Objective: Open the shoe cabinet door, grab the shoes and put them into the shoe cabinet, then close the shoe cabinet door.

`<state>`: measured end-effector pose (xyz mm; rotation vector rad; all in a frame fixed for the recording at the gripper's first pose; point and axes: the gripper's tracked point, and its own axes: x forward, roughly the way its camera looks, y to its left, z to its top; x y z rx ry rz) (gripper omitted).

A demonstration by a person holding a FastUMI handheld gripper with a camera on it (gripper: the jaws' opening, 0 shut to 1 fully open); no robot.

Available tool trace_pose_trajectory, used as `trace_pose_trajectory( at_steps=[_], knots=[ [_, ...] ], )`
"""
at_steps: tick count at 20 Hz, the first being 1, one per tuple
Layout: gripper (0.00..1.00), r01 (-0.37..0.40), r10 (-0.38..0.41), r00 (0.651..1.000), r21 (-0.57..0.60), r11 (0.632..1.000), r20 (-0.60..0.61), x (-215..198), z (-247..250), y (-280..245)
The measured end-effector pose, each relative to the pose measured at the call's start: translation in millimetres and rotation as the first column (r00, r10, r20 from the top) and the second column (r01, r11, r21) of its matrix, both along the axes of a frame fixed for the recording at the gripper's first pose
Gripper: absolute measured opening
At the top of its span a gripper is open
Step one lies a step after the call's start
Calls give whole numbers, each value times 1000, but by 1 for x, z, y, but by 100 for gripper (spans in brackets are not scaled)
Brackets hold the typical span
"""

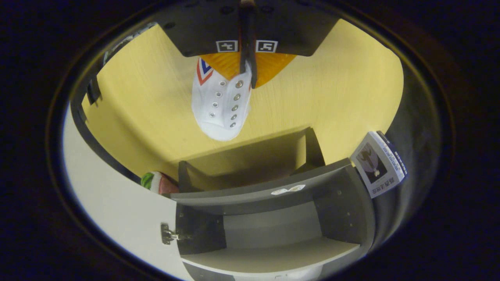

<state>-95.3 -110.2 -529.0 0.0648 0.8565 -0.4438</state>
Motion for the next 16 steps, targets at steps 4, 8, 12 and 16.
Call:
trace_pose_trajectory(
  at_steps=[4, 8, 12, 16],
  knots=[
    [2, 17, -17, 999, -9, 1000, 48, 3, 34, -6],
    [2, -5, 10, 993, -45, 999, 114, 16, 89, -5],
    [2, -28, 51, 977, -110, 994, 206, 35, 160, -2],
    [2, -35, 81, 956, -165, 986, 282, 52, 227, 2]
  ],
)
